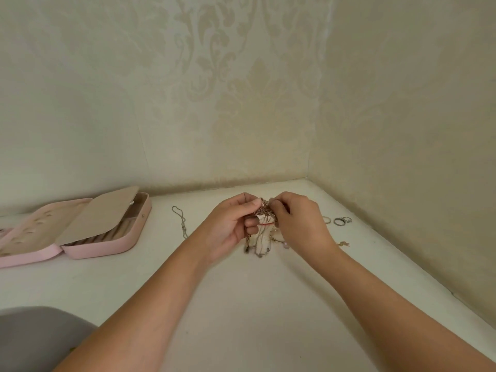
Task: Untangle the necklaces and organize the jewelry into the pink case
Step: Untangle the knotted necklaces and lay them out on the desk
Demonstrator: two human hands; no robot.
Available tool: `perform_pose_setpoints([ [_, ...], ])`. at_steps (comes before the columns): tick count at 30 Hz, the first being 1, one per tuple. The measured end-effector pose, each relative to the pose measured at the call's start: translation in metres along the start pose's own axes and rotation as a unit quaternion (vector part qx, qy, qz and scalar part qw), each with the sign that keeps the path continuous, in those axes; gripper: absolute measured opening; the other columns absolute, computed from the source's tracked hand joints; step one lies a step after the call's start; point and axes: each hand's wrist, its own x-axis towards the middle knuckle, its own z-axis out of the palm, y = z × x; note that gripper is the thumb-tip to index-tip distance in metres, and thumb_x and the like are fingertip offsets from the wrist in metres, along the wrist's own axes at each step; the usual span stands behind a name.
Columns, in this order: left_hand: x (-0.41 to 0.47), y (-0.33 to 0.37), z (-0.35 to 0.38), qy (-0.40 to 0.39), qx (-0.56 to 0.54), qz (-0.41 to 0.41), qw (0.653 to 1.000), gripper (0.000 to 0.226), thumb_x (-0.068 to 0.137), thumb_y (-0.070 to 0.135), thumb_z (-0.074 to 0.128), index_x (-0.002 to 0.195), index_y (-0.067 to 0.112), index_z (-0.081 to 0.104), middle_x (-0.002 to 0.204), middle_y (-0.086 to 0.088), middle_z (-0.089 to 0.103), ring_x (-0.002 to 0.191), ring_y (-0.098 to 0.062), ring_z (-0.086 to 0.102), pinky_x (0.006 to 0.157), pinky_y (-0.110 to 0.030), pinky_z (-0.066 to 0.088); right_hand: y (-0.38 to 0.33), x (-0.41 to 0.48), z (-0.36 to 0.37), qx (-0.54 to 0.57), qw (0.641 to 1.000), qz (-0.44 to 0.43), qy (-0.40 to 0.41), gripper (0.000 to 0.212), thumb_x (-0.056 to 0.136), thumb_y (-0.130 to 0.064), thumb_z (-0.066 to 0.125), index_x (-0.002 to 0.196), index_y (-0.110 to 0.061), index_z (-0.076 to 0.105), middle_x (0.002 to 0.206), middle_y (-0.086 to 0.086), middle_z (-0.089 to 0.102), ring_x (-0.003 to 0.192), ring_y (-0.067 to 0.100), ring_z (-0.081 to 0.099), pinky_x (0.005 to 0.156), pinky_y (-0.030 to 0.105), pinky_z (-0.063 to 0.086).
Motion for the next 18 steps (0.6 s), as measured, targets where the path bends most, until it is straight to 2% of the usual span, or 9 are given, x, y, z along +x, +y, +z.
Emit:
perform_pose_setpoints([
  [3, -0.001, 0.002, -0.002, 0.008, 0.025, -0.005, 1.0, 0.01, 0.086, 0.012, 0.057, 0.076, 0.011, 0.056, 0.068, 0.001, 0.052, 0.048, -0.005, 0.036, 0.042, -0.014, 0.03, 0.0, 0.002, -0.004, 0.004, 1.0, 0.015, -0.01, 0.049, 0.098, -0.036, 0.049, 0.057, -0.01, 0.044, 0.048, -0.003, 0.042, 0.044, 0.009, 0.035, 0.042, 0.02, 0.027],
  [6, -0.002, 0.001, -0.004, 0.024, 0.094, 0.016, 0.995, 0.016, 0.092, 0.013, 0.055, 0.076, 0.013, 0.055, 0.069, 0.002, 0.05, 0.055, -0.006, 0.037, 0.046, -0.015, 0.029, 0.0, 0.002, -0.013, 0.067, 0.987, 0.102, -0.1, 0.054, 0.096, -0.043, 0.051, 0.051, -0.013, 0.053, 0.036, -0.009, 0.04, 0.033, 0.006, 0.031, 0.042, 0.017, 0.027],
  [8, -0.003, -0.001, -0.003, 0.025, 0.111, 0.023, 0.993, 0.015, 0.093, 0.014, 0.054, 0.078, 0.014, 0.055, 0.075, 0.0, 0.053, 0.06, -0.007, 0.04, 0.049, -0.016, 0.031, 0.001, 0.002, -0.017, 0.126, 0.968, 0.141, -0.163, 0.047, 0.095, -0.04, 0.054, 0.058, -0.012, 0.061, 0.042, -0.002, 0.046, 0.036, 0.01, 0.036, 0.046, 0.019, 0.034],
  [10, -0.003, 0.001, -0.003, 0.03, 0.081, 0.022, 0.996, 0.013, 0.093, 0.013, 0.054, 0.079, 0.014, 0.055, 0.075, 0.001, 0.058, 0.06, -0.007, 0.044, 0.049, -0.016, 0.034, 0.005, 0.004, -0.018, 0.187, 0.955, 0.14, -0.185, 0.031, 0.094, -0.03, 0.06, 0.071, -0.009, 0.067, 0.053, 0.002, 0.056, 0.044, 0.011, 0.044, 0.052, 0.018, 0.042],
  [13, -0.002, 0.004, -0.004, 0.039, 0.017, 0.019, 0.999, 0.006, 0.083, 0.015, 0.058, 0.078, 0.014, 0.055, 0.066, 0.007, 0.053, 0.057, -0.006, 0.044, 0.047, -0.015, 0.034, 0.009, 0.006, -0.018, 0.238, 0.951, 0.121, -0.159, 0.006, 0.088, -0.011, 0.067, 0.083, -0.009, 0.07, 0.067, 0.0, 0.065, 0.056, 0.009, 0.055, 0.057, 0.014, 0.049],
  [16, -0.002, 0.005, -0.005, 0.034, -0.019, 0.014, 0.999, 0.006, 0.078, 0.017, 0.06, 0.079, 0.014, 0.055, 0.064, 0.007, 0.049, 0.051, -0.004, 0.041, 0.044, -0.014, 0.03, 0.008, 0.006, -0.016, 0.244, 0.955, 0.114, -0.126, 0.003, 0.086, -0.009, 0.069, 0.084, -0.011, 0.069, 0.076, 0.002, 0.064, 0.062, 0.007, 0.058, 0.056, 0.013, 0.047],
  [18, -0.002, 0.006, -0.006, 0.038, -0.025, 0.009, 0.999, 0.008, 0.077, 0.017, 0.06, 0.078, 0.013, 0.053, 0.063, 0.006, 0.046, 0.047, -0.004, 0.037, 0.042, -0.014, 0.029, 0.008, 0.007, -0.015, 0.289, 0.938, 0.121, -0.148, 0.003, 0.087, -0.012, 0.067, 0.086, -0.012, 0.069, 0.08, 0.002, 0.066, 0.073, 0.011, 0.061, 0.07, 0.019, 0.048],
])
